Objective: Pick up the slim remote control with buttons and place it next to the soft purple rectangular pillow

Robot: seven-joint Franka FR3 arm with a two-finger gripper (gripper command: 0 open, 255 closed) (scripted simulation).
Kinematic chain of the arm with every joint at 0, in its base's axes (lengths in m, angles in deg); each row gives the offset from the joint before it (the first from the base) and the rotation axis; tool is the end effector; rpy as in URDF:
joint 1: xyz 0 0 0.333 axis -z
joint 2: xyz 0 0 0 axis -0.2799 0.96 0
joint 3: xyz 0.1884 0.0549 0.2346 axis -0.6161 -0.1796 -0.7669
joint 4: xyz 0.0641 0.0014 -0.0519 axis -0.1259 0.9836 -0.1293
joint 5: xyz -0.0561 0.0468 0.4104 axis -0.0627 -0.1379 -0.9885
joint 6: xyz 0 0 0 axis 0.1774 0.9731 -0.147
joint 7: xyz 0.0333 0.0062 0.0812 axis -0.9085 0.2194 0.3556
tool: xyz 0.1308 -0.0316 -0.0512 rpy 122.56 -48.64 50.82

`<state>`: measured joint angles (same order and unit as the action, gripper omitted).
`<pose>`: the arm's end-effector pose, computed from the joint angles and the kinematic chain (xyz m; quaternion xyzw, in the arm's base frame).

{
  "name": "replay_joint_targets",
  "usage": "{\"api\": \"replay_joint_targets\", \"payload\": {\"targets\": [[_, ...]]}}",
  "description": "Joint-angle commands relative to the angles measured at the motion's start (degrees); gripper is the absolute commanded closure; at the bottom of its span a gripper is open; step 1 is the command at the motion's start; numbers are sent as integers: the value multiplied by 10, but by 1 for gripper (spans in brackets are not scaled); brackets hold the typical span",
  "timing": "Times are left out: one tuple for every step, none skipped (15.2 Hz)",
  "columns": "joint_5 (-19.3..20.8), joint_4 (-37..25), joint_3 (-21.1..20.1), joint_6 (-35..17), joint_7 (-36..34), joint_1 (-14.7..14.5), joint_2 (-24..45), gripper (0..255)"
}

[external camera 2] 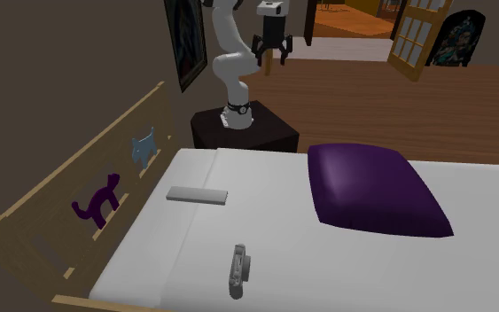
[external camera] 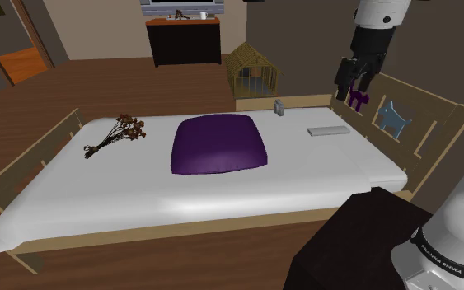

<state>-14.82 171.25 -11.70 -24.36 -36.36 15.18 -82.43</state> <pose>0.3591 0.0010 0.5265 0.9975 -0.0653 0.0145 0.0225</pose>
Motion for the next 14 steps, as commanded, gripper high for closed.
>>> {"api": "replay_joint_targets", "payload": {"targets": [[0,0,0,0,0,0,0,0],[8,12,13,-11,23,1,-2,0],[17,24,27,-22,45,2,-4,0],[26,34,40,-33,67,3,-4,0],[34,44,54,-44,90,4,-3,0],[43,53,68,-56,112,6,0,0],[52,60,83,-69,135,7,3,0],[61,67,97,-81,157,9,8,0],[70,72,112,-94,179,10,14,0],[78,77,127,-108,202,11,22,0],[86,80,141,-121,224,12,31,0],[93,83,156,-135,247,13,41,0],[100,84,171,-149,269,13,52,0],[106,84,186,-164,292,13,65,0]]}}
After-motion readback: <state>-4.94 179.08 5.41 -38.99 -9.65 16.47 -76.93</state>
